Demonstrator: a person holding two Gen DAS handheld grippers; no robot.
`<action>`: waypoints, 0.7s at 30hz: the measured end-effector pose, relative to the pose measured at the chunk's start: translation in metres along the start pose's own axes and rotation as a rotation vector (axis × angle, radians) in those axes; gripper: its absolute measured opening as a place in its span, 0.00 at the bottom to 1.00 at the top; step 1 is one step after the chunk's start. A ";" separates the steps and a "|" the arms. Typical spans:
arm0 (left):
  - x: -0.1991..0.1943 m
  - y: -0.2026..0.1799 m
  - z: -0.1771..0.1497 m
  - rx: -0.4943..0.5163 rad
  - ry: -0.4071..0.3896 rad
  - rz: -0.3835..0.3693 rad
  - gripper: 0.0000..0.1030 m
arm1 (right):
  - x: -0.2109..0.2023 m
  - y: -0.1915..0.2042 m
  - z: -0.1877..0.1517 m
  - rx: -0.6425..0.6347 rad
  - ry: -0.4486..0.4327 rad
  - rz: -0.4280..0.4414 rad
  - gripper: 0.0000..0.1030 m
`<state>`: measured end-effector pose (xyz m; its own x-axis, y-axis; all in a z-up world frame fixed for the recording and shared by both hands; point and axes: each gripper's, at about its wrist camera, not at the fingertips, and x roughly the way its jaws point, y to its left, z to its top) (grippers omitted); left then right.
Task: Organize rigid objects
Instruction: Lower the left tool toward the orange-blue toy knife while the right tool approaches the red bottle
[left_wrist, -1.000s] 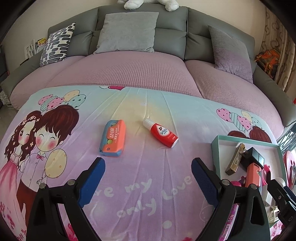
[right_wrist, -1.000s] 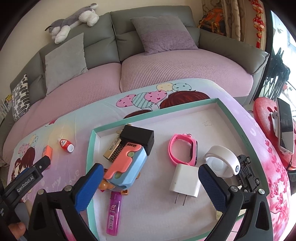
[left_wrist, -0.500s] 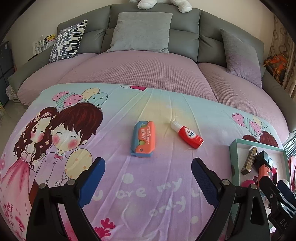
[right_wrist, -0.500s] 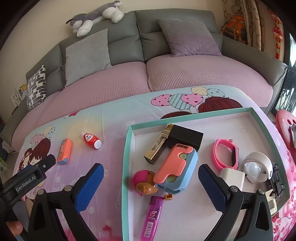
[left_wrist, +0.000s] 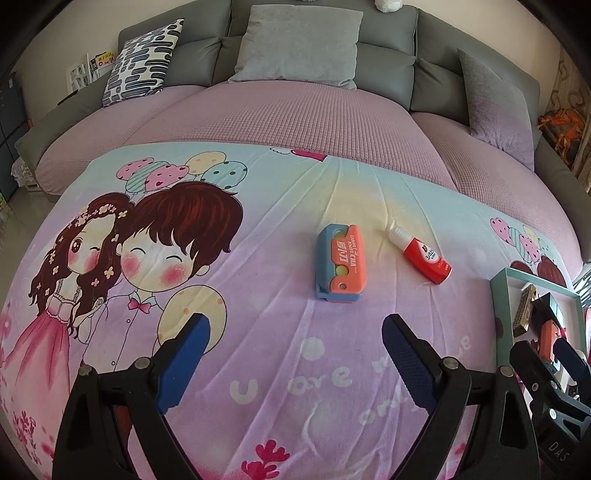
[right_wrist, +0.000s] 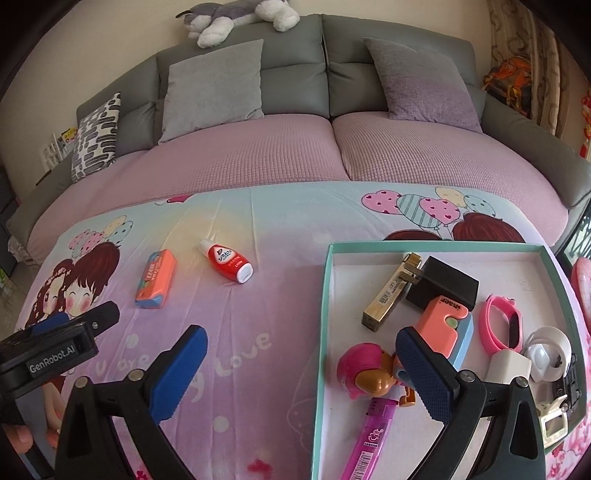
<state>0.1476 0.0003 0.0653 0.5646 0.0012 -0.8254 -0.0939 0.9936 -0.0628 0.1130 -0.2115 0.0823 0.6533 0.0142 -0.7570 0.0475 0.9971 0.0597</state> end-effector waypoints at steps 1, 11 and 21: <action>0.001 0.000 0.001 0.006 0.003 -0.007 0.92 | 0.000 0.003 0.000 -0.010 0.000 0.002 1.00; 0.014 0.010 0.009 0.004 -0.010 -0.099 0.92 | 0.007 0.019 0.007 -0.061 -0.009 0.039 1.00; 0.037 0.004 0.033 0.051 -0.017 -0.133 1.00 | 0.050 0.029 0.039 -0.067 0.057 0.138 0.92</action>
<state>0.1954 0.0083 0.0536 0.5835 -0.1294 -0.8018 0.0244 0.9896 -0.1419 0.1764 -0.1844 0.0719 0.6058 0.1540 -0.7806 -0.0914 0.9881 0.1240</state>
